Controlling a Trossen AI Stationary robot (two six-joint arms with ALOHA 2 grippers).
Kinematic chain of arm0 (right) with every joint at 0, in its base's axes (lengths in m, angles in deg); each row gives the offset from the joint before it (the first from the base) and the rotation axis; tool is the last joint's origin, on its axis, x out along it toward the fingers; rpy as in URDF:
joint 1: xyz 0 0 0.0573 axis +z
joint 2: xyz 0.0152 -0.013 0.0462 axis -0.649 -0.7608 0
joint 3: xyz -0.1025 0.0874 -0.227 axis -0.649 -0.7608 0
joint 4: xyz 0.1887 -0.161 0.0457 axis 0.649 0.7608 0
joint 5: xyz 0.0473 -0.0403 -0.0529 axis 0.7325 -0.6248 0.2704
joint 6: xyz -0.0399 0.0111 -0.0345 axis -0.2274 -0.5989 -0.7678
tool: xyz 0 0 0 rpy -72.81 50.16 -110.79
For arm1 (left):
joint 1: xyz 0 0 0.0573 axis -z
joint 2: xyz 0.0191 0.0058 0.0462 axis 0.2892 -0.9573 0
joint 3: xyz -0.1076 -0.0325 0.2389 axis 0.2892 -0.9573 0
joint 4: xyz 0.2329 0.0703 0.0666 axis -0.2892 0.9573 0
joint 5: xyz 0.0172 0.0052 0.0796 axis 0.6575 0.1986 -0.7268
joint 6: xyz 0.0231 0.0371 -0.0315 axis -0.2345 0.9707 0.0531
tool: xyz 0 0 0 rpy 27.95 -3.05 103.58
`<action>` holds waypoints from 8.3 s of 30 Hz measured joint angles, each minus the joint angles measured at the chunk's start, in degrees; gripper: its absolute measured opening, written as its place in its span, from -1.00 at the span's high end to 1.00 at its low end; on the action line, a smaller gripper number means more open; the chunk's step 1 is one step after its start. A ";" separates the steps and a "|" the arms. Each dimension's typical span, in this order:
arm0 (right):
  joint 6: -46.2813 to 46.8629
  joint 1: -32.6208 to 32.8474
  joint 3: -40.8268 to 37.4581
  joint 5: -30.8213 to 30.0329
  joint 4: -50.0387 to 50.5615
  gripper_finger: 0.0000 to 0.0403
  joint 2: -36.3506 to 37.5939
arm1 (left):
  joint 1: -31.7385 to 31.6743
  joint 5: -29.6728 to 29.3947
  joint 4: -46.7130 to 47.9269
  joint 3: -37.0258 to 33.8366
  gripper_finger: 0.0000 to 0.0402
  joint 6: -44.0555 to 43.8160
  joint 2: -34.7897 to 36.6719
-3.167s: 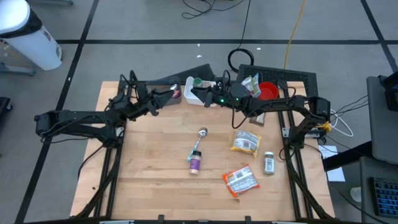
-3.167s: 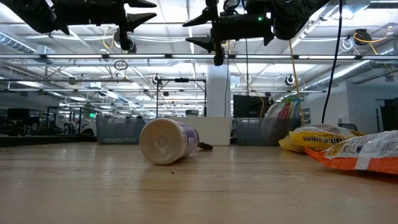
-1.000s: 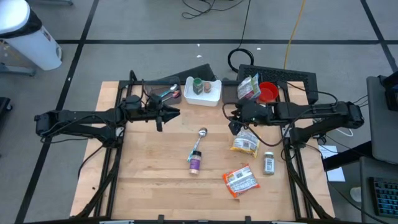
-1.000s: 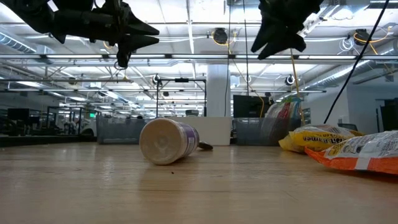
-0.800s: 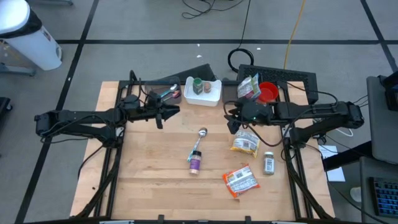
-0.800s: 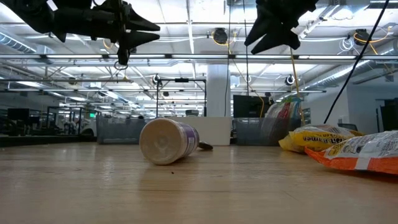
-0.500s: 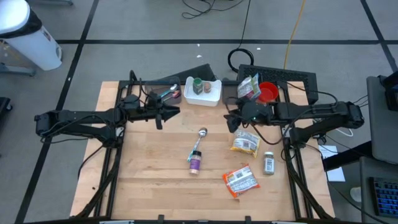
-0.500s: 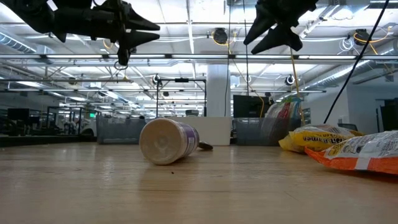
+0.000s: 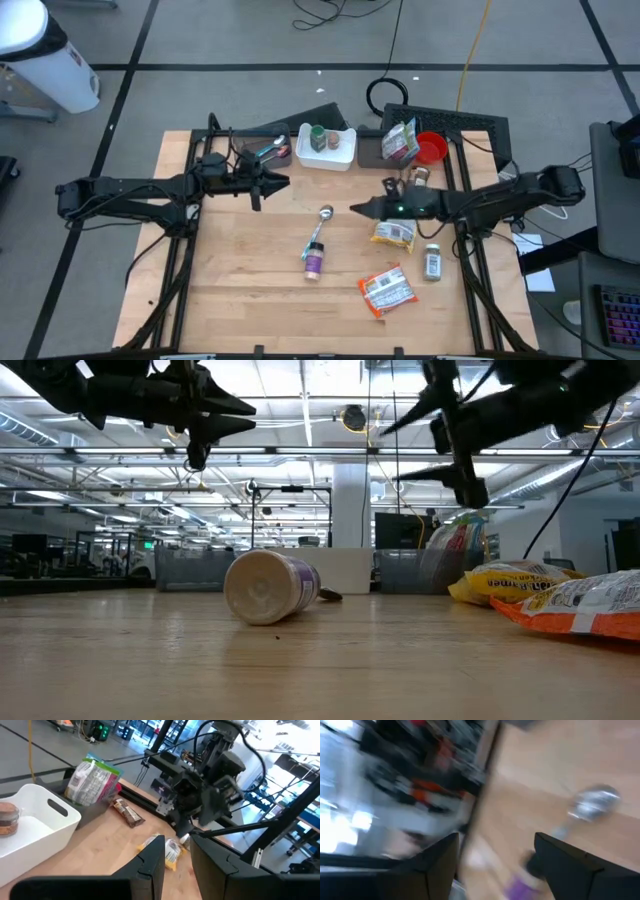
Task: Pick & Place Food Item
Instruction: Put the white seasoning bottle into the white bin
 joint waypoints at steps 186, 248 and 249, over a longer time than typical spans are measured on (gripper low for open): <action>47.38 27.49 6.24 -7.83 61.15 0.05 4.48 | -0.09 -3.19 2.88 -0.02 0.51 1.15 0.00; -37.25 -15.33 15.97 28.08 25.32 0.05 12.16 | -4.55 22.37 14.74 53.51 -0.20 -10.06 -43.85; -37.20 -15.31 15.97 28.14 25.84 0.05 12.15 | -4.36 21.28 14.61 53.51 -0.20 -9.95 -43.85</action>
